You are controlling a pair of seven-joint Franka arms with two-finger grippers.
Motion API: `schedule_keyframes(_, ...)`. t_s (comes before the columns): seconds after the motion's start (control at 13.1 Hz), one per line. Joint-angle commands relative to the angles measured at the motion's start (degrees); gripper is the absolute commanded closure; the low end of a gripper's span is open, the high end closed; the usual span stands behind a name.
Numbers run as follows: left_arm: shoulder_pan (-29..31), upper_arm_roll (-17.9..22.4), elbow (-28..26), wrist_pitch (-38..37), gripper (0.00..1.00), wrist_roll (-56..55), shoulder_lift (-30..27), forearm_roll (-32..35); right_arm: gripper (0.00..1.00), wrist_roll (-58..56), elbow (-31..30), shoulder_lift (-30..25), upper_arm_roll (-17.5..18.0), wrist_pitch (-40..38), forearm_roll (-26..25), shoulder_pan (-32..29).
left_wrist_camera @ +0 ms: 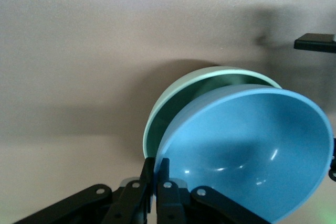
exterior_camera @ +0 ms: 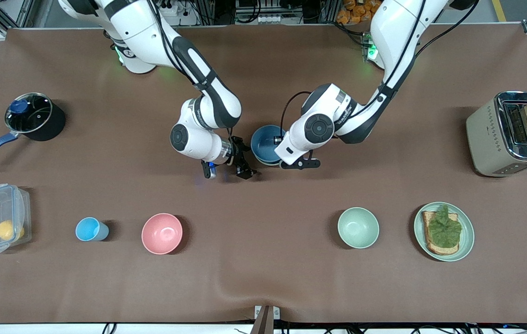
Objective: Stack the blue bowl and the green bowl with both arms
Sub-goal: 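Open both grippers and lift them away from the stacked bowls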
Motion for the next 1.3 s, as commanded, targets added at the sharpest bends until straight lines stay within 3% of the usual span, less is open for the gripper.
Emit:
schedule_keyframes(0.0,-0.6,0.4,1.0,0.8,1.0,-0.6,0.7,-0.4,0.0,-1.4,0.2,0.3,0.2,0.6,1.6,-0.1)
schedule_keyframes(0.3,-0.6,0.5,1.0,0.8,1.0,-0.6,1.5,-0.5,0.0,-1.4,0.2,0.3,0.2,0.5,1.6,-0.2)
schedule_keyframes(0.53,-0.6,0.7,1.0,0.8,0.71,-0.6,1.8,-0.5,0.0,-1.4,0.2,0.3,0.2,0.5,1.6,-0.1)
schedule_keyframes(0.61,-0.5,0.6,1.0,0.8,0.53,-0.7,1.8,-0.5,0.0,-1.4,0.2,0.3,0.2,0.5,1.6,-0.1)
schedule_keyframes(0.76,-0.5,0.7,1.0,0.8,0.0,-0.6,1.5,-0.5,0.0,-1.4,0.2,0.2,0.2,0.3,1.6,-0.2)
schedule_keyframes(0.99,0.1,0.6,1.0,0.4,0.0,-0.8,0.0,-0.5,0.0,-1.5,0.2,-0.2,0.2,-0.3,1.5,-0.6)
schedule_keyframes(1.22,1.4,1.0,1.0,-3.5,0.0,-1.2,-6.6,-0.5,0.0,-2.0,-0.1,-2.2,-0.5,-4.5,0.0,-0.9)
